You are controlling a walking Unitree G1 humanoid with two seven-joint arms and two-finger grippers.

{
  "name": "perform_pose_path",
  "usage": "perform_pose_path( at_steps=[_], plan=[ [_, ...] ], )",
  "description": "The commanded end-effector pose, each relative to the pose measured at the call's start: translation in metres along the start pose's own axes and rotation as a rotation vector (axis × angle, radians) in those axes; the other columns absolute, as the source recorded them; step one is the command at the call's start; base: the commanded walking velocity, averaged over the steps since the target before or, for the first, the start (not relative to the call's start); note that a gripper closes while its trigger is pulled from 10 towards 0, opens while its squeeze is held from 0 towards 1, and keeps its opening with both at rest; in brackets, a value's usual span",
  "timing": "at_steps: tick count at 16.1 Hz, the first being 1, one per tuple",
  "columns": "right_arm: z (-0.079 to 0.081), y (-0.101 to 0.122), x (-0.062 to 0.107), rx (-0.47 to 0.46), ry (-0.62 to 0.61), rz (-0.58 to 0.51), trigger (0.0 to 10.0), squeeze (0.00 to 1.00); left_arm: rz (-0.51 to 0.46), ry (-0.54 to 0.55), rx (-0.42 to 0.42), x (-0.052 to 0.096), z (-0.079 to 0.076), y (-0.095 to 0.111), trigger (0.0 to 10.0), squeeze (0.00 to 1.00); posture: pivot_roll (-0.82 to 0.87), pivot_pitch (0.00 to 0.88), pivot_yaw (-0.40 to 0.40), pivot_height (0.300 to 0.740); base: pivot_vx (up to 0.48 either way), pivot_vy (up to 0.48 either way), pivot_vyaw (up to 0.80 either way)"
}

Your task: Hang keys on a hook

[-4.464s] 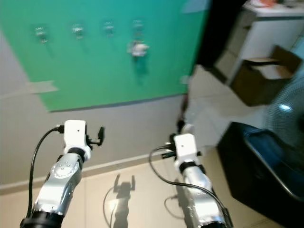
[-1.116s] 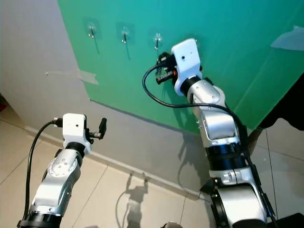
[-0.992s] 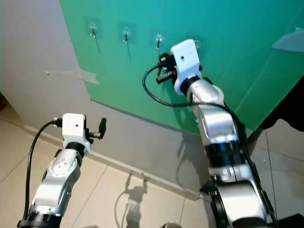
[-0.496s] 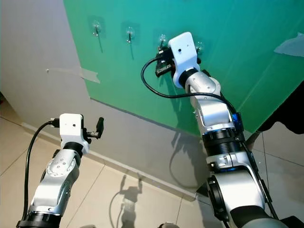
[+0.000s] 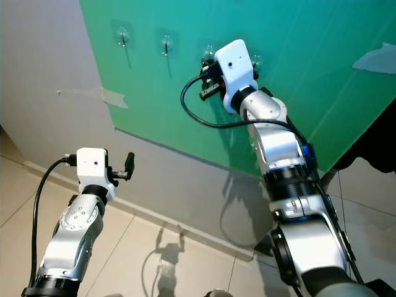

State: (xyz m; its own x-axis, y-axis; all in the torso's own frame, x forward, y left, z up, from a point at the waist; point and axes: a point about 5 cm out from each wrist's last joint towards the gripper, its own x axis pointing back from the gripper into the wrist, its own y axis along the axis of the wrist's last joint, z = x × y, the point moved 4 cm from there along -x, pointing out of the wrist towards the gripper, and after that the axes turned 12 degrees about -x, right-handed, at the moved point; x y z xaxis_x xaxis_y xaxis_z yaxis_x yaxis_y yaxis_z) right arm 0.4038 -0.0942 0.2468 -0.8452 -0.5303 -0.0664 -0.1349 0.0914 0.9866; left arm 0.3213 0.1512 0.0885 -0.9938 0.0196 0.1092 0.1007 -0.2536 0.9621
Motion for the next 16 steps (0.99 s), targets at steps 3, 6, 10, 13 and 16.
perform_pose_path(
  at_steps=[3, 6, 10, 13, 16],
  plan=[
    [0.014, -0.01, 0.006, 0.006, 0.089, 0.054, 10.0, 0.0, 0.003, -0.006, -0.002, -0.001, -0.003, 0.0, 10.0, 0.0, 0.08, 0.0, -0.061, 0.74, 0.0, 0.0, 0.0],
    [0.024, -0.008, 0.012, 0.002, 0.152, 0.063, 10.0, 0.0, 0.005, -0.011, -0.004, -0.001, -0.004, -0.001, 10.0, 0.0, 0.08, 0.0, -0.058, 0.74, 0.0, 0.0, 0.0],
    [0.026, 0.016, 0.009, -0.051, 0.165, 0.005, 10.0, 0.0, 0.005, -0.016, -0.006, -0.002, -0.004, -0.001, 10.0, 0.0, 0.07, 0.0, -0.054, 0.74, 0.0, 0.0, 0.0],
    [0.016, 0.034, 0.003, -0.154, 0.119, -0.035, 10.0, 0.0, 0.006, -0.017, -0.005, -0.003, -0.005, -0.001, 10.0, 0.0, 0.08, 0.0, -0.056, 0.74, 0.0, 0.0, 0.0],
    [-0.005, 0.044, -0.004, -0.218, 0.012, -0.057, 10.0, 0.0, 0.006, -0.013, -0.005, -0.002, -0.005, -0.001, 10.0, 0.0, 0.08, 0.0, -0.061, 0.74, 0.0, 0.0, 0.0]
  ],
)
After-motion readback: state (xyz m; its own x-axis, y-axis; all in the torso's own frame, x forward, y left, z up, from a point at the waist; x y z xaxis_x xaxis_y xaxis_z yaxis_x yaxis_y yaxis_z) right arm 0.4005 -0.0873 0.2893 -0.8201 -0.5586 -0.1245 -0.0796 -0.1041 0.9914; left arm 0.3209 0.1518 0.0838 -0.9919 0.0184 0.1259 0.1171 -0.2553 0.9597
